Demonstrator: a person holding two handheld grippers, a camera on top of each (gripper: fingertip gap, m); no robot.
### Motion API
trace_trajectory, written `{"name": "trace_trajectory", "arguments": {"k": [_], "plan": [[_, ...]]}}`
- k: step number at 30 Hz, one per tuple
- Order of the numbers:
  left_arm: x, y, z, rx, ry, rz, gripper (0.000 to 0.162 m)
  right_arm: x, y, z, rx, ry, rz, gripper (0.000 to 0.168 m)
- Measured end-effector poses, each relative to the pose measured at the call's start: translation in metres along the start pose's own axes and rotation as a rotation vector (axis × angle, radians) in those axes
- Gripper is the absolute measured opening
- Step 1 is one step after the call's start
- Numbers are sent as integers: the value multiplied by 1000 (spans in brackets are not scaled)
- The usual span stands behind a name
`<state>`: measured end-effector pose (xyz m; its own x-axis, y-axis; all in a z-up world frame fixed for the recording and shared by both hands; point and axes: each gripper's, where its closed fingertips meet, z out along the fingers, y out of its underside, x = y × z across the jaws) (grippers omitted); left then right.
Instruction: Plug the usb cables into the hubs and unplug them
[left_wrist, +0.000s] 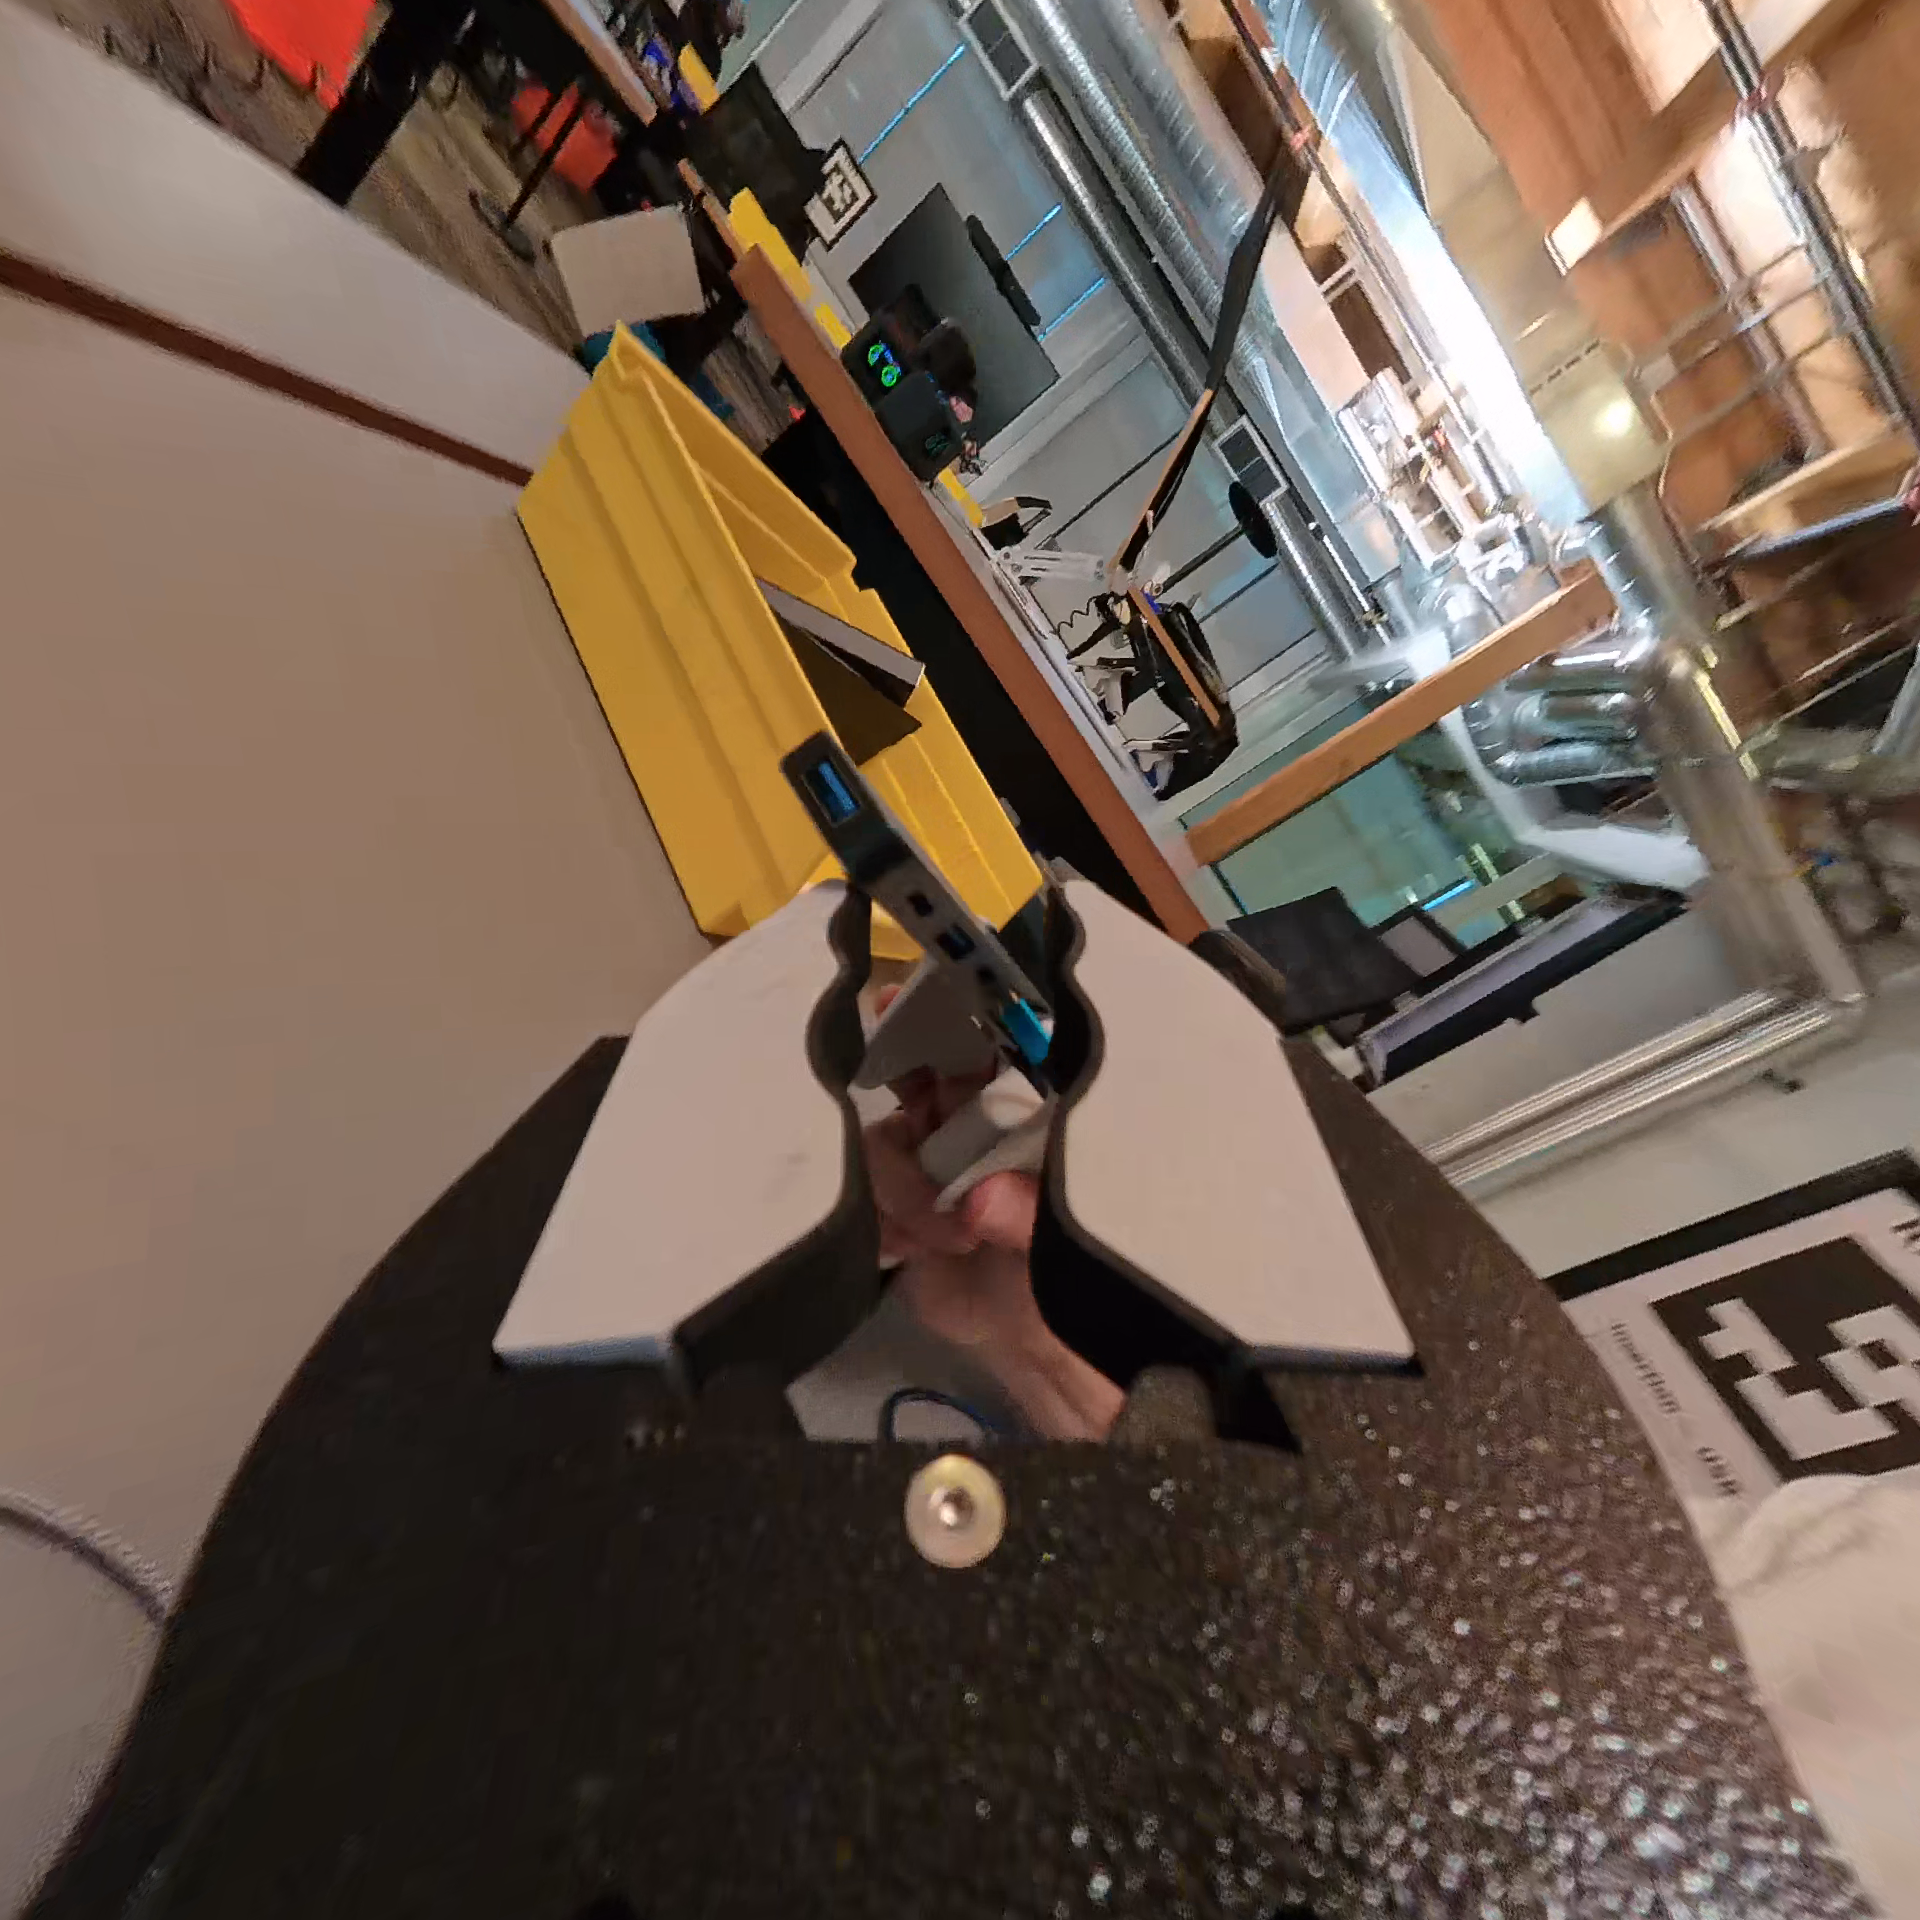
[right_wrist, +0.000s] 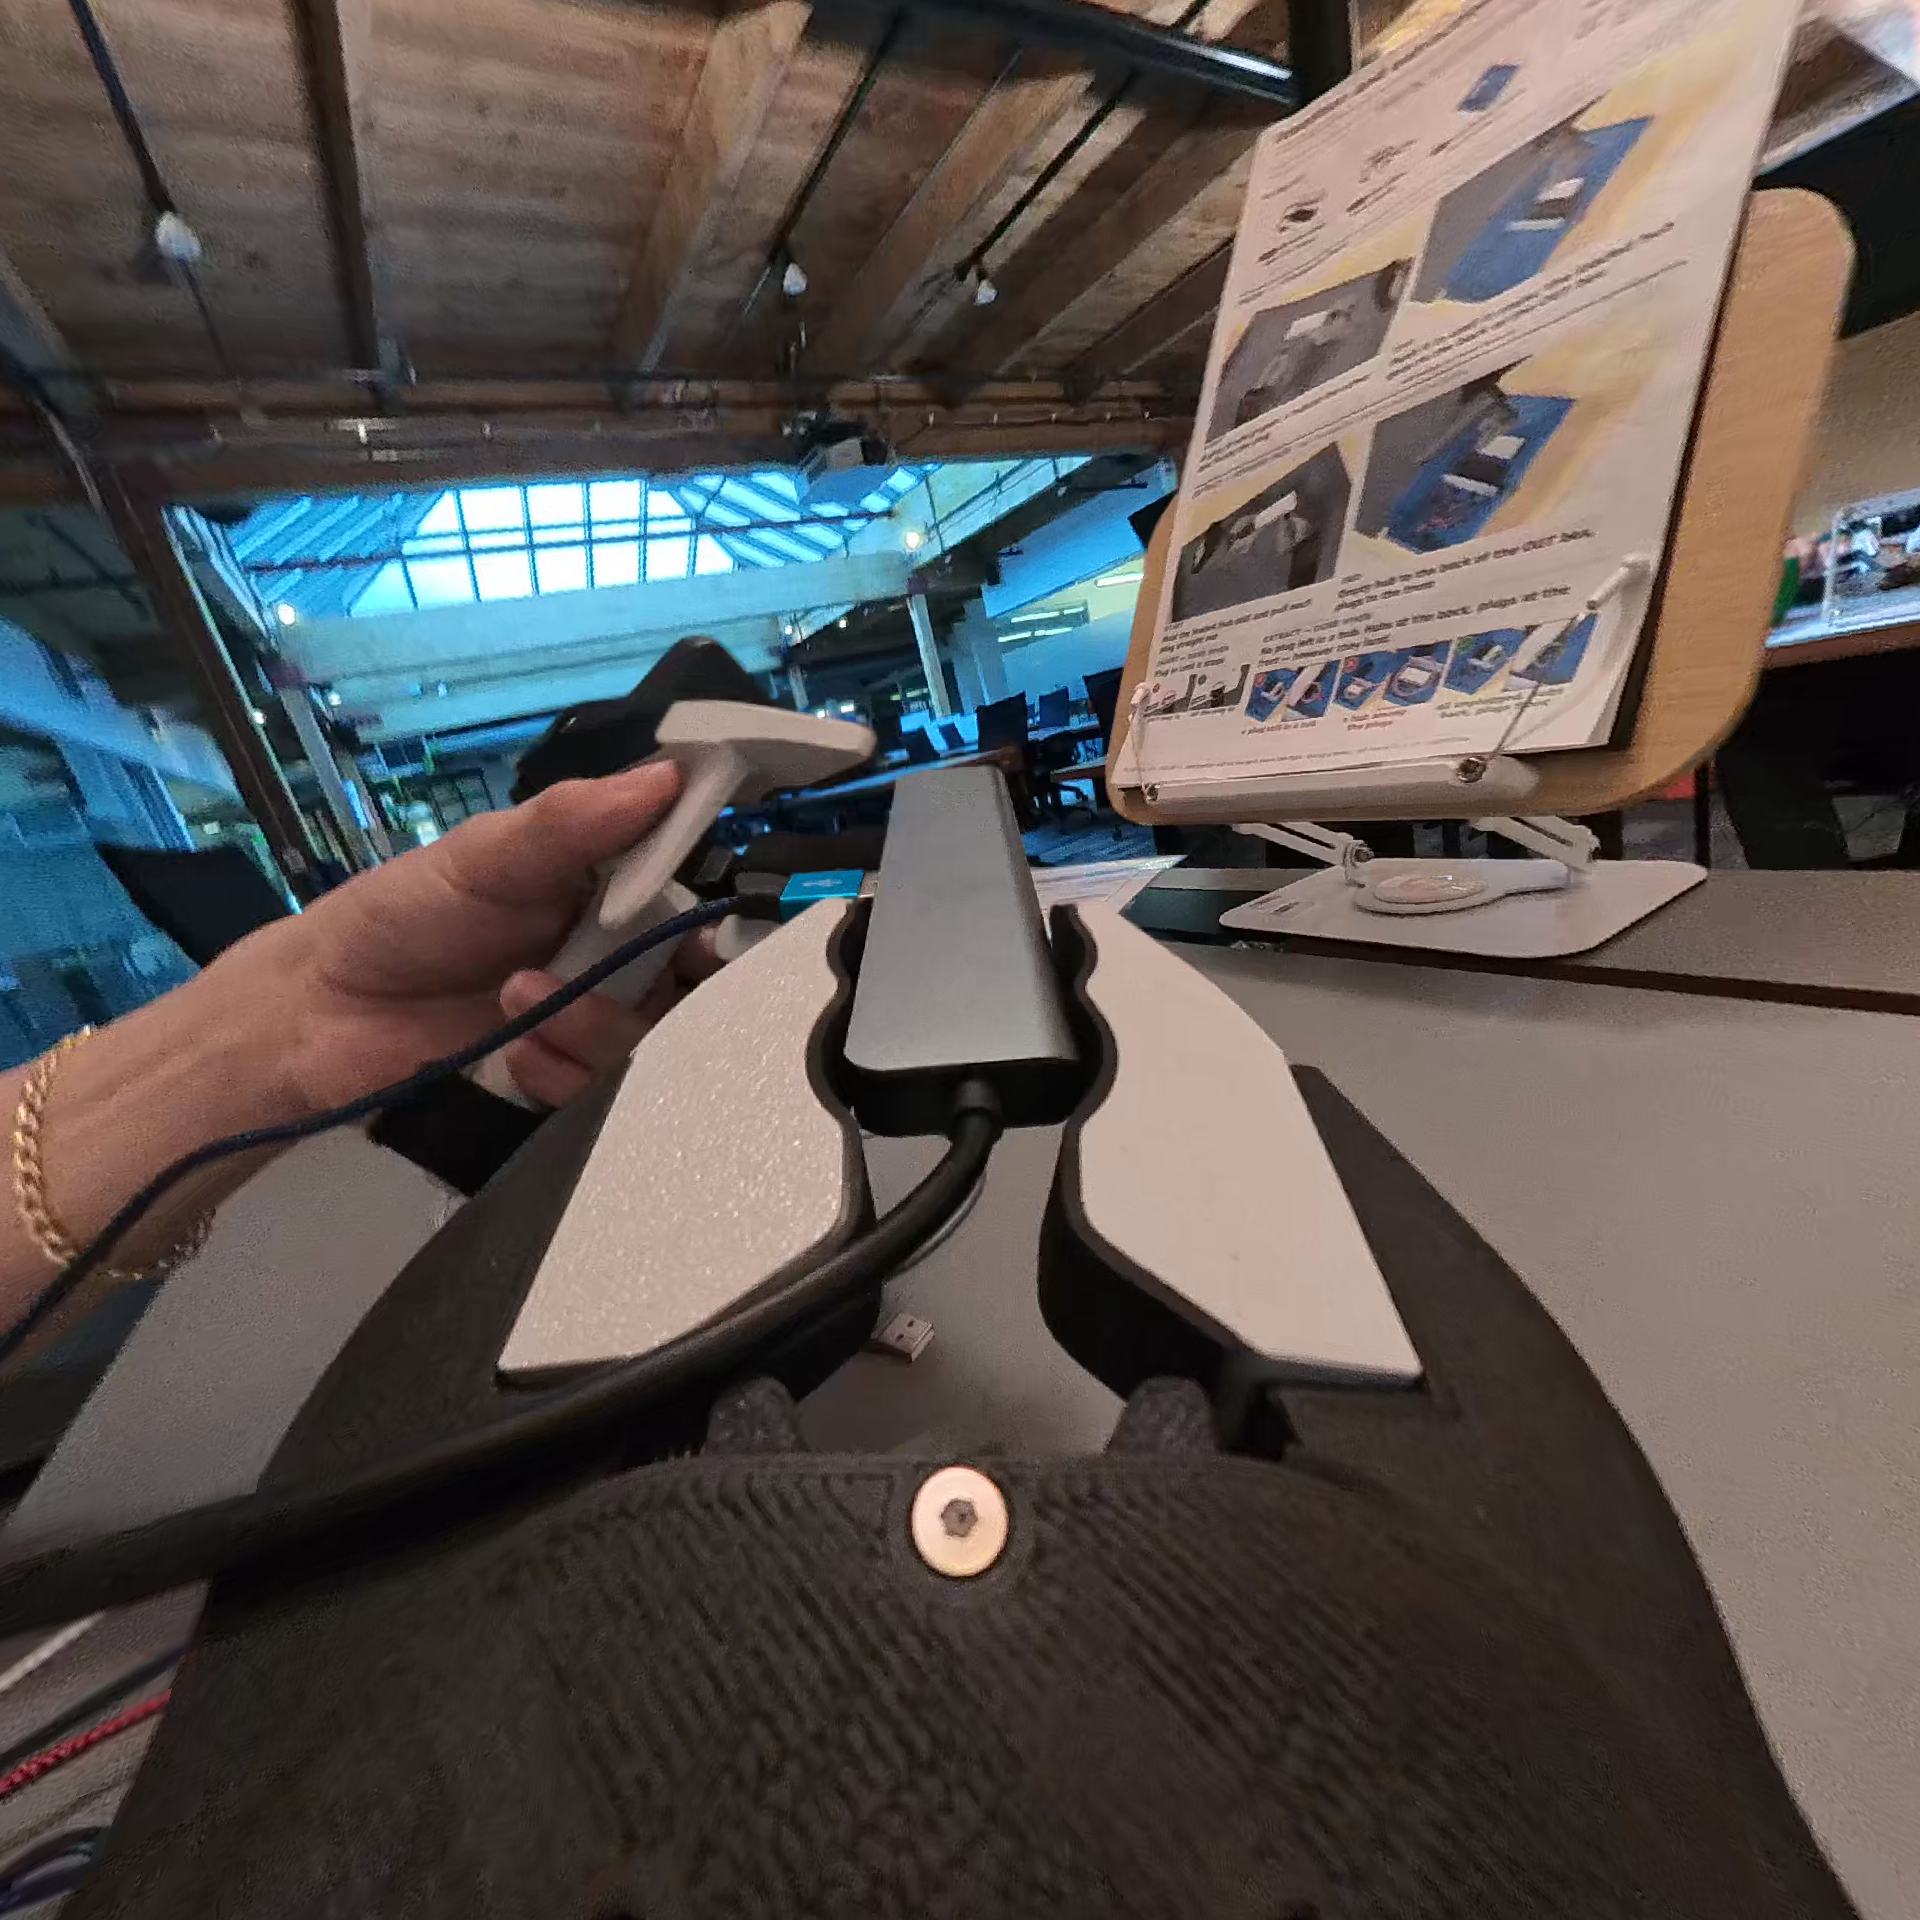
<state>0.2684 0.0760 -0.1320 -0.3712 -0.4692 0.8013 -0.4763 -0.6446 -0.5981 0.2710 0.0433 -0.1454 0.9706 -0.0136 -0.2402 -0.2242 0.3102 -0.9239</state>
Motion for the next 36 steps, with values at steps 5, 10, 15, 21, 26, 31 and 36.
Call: {"name": "trace_trajectory", "arguments": {"k": [5,10,15,21,26,31,36], "plan": [[0,-10,-16,34,-18,135,31,7,-5,-4,48,-8,92,35],[-8,2,-40,-69,-107,335,32,16,-4,-8,33,29,100,35],[-53,48,-75,-457,-361,561,28,22,4,-8,-18,68,83,35],[-83,92,-91,-727,-393,827,20,21,3,-8,-11,65,63,35],[-100,104,-80,-769,-358,957,19,17,3,-7,-10,35,57,35],[-116,102,-71,-788,-412,961,23,16,3,-7,-11,25,64,35],[-119,101,-61,-726,-468,858,13,17,4,-6,-25,34,57,35]]}}
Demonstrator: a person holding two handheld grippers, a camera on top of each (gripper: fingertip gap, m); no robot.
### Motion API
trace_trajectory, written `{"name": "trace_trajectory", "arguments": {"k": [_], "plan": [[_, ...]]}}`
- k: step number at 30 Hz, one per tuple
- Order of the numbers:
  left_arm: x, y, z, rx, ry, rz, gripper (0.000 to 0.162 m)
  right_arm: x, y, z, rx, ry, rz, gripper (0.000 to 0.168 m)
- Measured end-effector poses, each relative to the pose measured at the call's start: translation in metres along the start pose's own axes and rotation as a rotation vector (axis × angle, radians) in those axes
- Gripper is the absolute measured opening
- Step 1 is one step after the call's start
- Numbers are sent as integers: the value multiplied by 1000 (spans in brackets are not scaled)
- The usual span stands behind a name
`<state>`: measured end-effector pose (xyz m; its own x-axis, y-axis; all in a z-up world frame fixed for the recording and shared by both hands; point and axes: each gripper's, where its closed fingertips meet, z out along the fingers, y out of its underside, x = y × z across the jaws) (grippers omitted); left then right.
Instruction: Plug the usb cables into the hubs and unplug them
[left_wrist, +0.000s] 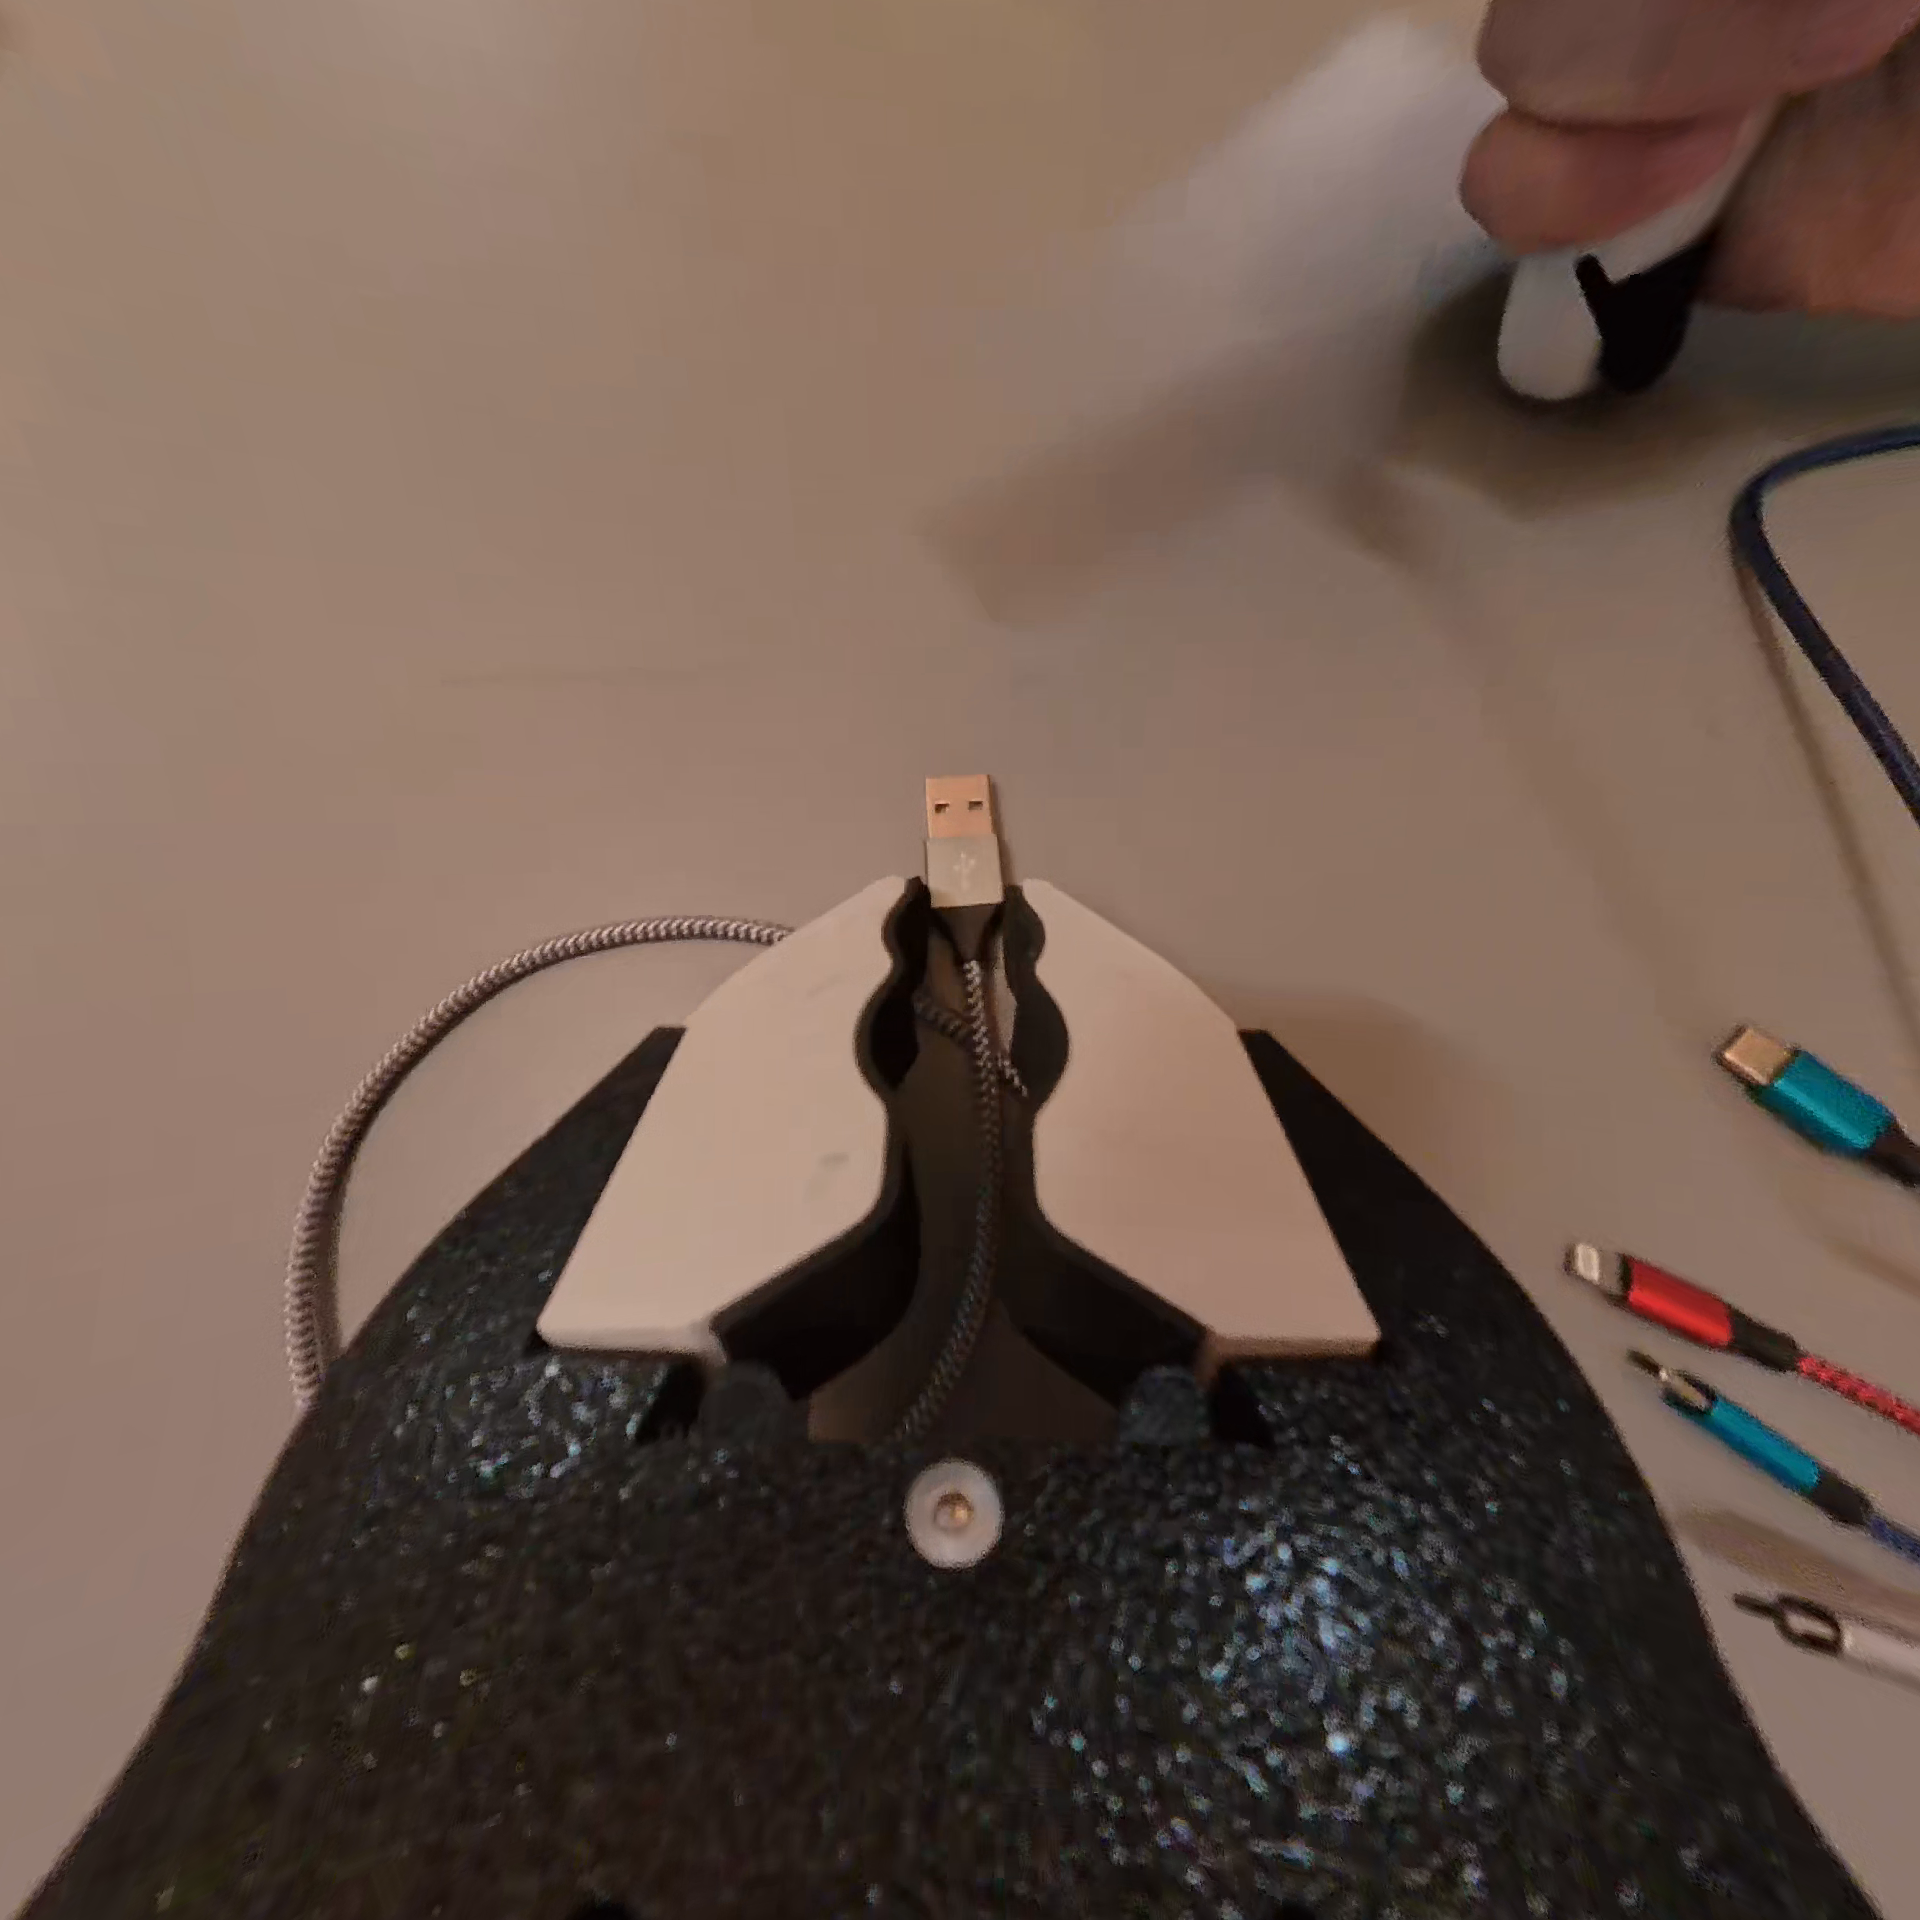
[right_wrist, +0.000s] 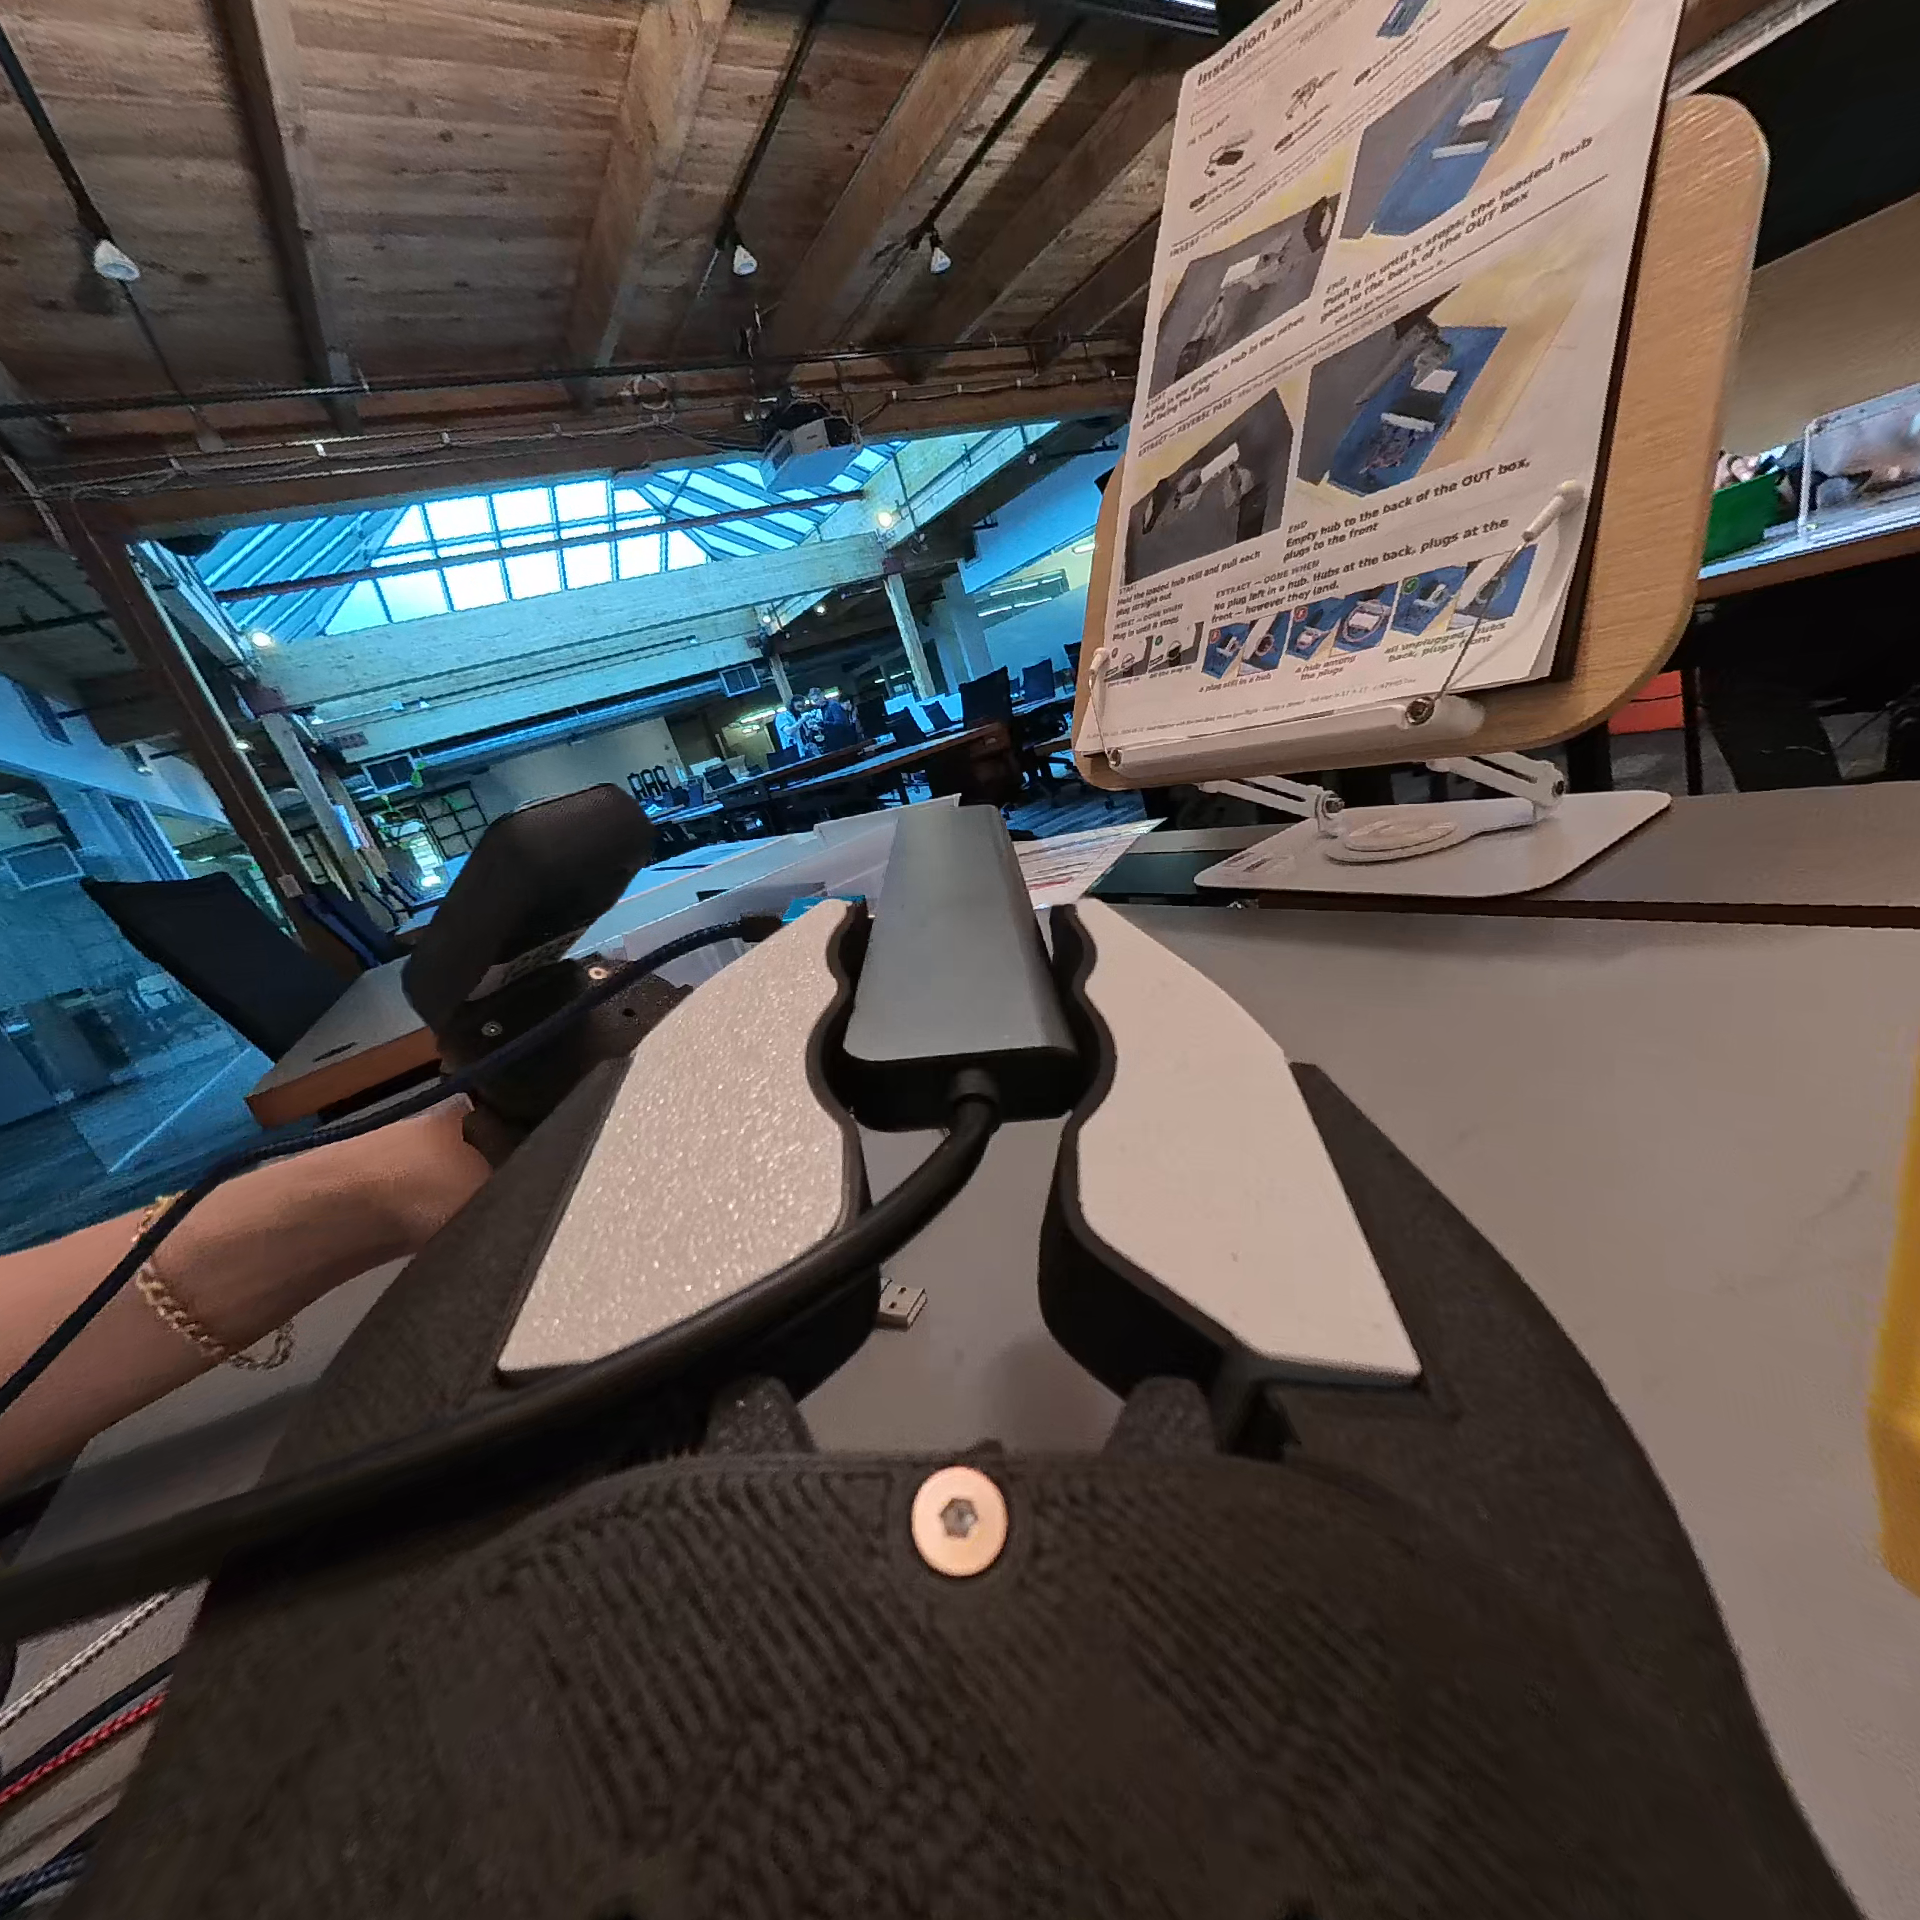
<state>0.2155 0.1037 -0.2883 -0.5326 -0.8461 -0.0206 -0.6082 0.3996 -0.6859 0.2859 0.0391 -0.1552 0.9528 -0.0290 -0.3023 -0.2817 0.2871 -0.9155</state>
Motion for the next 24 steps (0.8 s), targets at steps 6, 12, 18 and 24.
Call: {"name": "trace_trajectory", "arguments": {"k": [6,12,18,24], "plan": [[-11,-15,-23,48,-127,-146,13,2,1,1,-5,26,-8,35],[-2,-74,-77,96,-133,-233,13,-3,3,3,-23,33,-69,35],[3,-92,-77,94,-144,-246,13,-4,2,3,-13,35,-84,35],[-1,-98,-75,105,-194,-248,13,-8,4,4,-25,17,-108,35]]}}
